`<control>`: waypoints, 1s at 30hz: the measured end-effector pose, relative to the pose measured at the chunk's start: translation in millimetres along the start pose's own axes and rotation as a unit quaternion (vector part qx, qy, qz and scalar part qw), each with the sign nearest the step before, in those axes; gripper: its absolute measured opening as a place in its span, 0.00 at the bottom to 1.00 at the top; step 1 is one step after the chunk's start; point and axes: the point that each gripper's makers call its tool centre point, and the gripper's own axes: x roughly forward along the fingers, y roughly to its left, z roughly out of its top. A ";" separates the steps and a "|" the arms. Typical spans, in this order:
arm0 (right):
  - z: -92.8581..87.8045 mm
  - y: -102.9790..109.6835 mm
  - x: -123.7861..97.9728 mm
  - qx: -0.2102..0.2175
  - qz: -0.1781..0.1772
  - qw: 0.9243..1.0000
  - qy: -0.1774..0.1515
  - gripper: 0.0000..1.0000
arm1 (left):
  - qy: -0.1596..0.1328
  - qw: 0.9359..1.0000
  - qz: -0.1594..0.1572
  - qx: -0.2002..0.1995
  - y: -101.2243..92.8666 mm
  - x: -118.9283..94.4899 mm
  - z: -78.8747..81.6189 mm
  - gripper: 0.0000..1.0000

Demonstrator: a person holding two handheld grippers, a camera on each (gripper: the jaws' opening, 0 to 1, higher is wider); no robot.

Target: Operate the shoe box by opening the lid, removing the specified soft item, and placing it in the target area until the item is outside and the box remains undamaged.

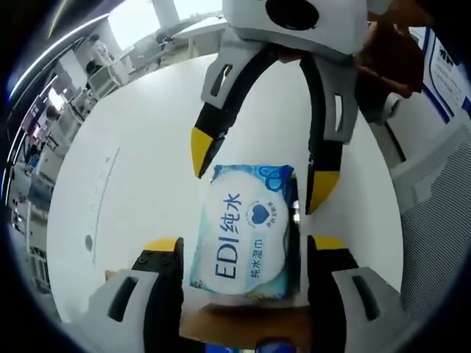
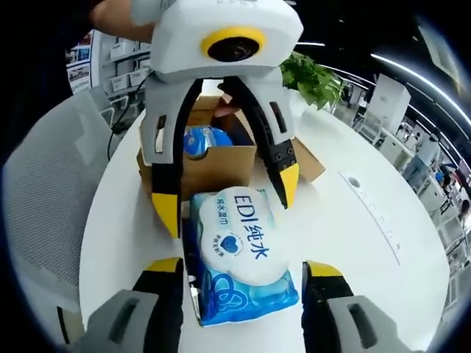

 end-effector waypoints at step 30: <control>32.5 8.4 -35.9 0.076 -0.024 0.997 -0.016 0.81 | -0.083 0.993 0.026 -0.077 2.7 -65.1 14.4 0.83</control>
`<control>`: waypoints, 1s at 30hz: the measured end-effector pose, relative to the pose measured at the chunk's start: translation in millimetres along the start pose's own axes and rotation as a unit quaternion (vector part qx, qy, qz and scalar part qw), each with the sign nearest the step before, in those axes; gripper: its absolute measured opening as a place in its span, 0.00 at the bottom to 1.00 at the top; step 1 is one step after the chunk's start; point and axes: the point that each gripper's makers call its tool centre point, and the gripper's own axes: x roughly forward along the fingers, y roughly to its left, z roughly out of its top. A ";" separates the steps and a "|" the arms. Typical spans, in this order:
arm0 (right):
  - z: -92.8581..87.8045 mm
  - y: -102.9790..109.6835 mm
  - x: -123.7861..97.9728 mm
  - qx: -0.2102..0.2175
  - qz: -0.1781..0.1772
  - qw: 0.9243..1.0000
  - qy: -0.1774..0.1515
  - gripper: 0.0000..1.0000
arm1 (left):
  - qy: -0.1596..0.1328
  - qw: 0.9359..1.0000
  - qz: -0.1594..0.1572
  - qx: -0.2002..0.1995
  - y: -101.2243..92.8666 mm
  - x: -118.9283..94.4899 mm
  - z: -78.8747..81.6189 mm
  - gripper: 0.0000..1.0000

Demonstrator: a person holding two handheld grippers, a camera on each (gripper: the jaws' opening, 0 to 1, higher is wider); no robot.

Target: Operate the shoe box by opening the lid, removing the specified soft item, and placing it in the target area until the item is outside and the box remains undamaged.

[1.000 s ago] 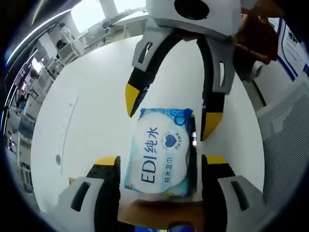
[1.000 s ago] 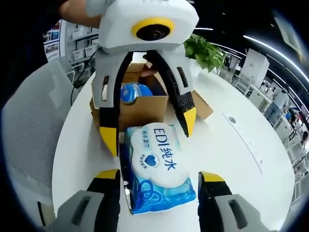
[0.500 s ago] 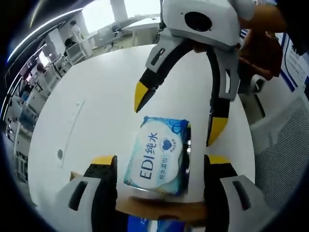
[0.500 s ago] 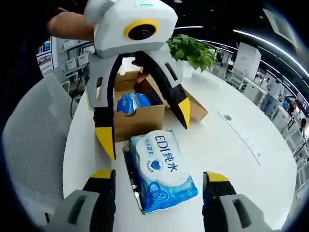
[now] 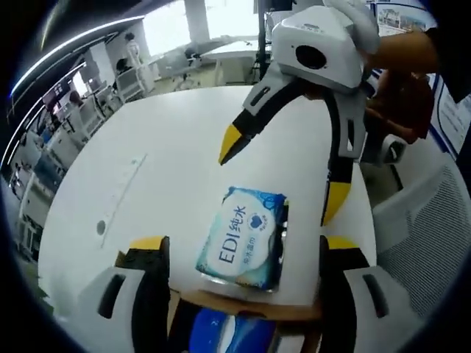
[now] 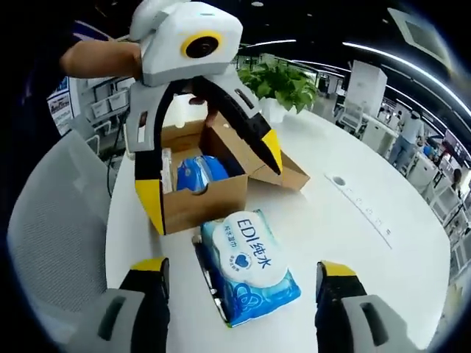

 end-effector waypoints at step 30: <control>43.0 17.9 -9.4 -0.029 -0.005 1.000 -0.010 0.85 | -0.063 0.995 0.047 -0.066 13.3 -72.2 -27.2 0.99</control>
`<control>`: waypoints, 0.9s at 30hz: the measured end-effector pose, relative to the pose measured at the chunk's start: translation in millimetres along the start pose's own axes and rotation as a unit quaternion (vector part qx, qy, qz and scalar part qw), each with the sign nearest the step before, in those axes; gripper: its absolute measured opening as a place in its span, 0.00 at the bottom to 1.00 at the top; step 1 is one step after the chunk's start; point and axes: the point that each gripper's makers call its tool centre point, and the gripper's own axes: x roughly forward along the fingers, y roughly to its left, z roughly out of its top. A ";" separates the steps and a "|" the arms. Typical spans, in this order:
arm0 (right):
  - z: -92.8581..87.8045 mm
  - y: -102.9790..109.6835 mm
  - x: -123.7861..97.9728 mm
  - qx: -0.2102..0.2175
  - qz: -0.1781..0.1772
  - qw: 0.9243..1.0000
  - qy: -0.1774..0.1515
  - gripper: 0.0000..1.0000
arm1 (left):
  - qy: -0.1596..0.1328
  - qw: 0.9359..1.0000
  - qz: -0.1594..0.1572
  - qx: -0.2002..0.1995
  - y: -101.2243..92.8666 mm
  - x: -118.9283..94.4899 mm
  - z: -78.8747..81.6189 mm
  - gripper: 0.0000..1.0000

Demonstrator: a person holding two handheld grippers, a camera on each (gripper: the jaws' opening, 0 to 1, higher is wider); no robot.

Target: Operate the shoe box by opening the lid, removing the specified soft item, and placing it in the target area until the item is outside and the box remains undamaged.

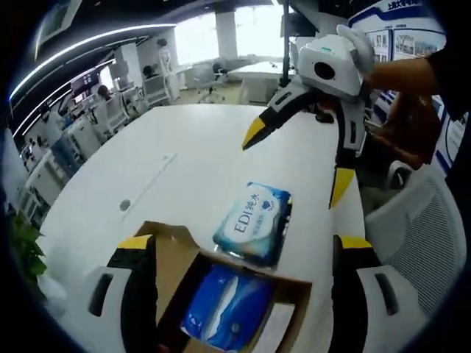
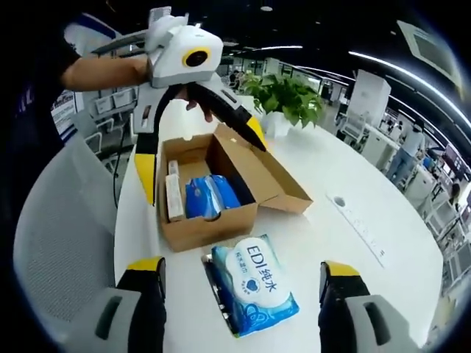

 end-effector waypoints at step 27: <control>48.1 20.8 38.6 -0.048 0.029 0.998 -0.013 0.83 | -0.040 0.992 0.087 -0.077 18.8 -73.7 -49.5 0.99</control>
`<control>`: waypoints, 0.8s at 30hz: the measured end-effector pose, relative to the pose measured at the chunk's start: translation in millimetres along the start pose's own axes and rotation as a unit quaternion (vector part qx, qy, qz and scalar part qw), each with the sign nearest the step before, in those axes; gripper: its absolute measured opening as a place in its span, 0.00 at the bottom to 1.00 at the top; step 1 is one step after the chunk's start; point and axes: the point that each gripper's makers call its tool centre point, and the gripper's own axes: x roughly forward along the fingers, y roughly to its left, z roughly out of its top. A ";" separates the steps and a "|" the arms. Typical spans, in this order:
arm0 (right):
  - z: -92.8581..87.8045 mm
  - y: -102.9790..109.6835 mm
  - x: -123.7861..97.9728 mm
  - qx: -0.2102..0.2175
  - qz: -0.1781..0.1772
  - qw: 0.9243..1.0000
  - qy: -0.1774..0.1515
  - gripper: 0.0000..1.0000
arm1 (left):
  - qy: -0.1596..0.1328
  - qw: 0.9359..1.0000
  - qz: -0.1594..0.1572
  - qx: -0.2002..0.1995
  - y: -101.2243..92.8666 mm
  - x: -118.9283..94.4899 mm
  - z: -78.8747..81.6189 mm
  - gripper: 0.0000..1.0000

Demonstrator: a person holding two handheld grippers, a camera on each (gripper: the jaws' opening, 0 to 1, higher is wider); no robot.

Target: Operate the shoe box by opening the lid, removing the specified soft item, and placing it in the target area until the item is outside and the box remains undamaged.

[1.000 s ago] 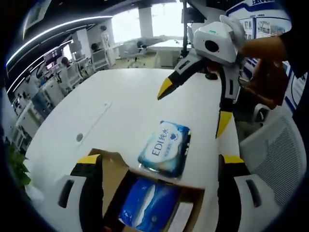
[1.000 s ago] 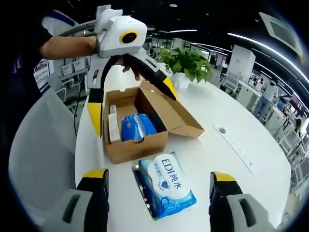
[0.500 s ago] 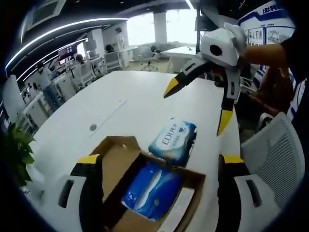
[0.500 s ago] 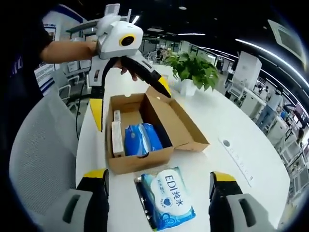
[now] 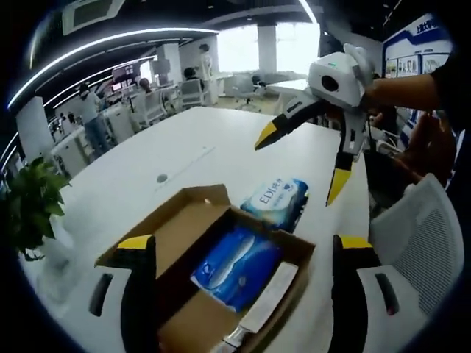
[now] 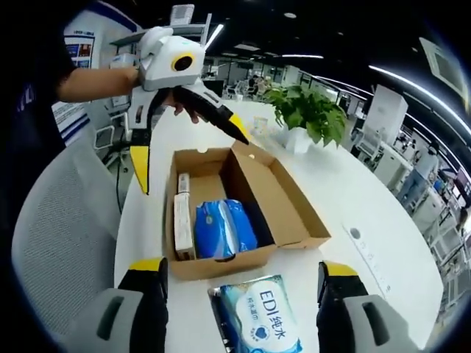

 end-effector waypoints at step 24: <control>11.3 -4.7 29.0 -0.015 -0.016 1.000 -0.001 0.80 | -0.043 0.996 0.076 -0.030 10.0 -63.9 -26.8 0.99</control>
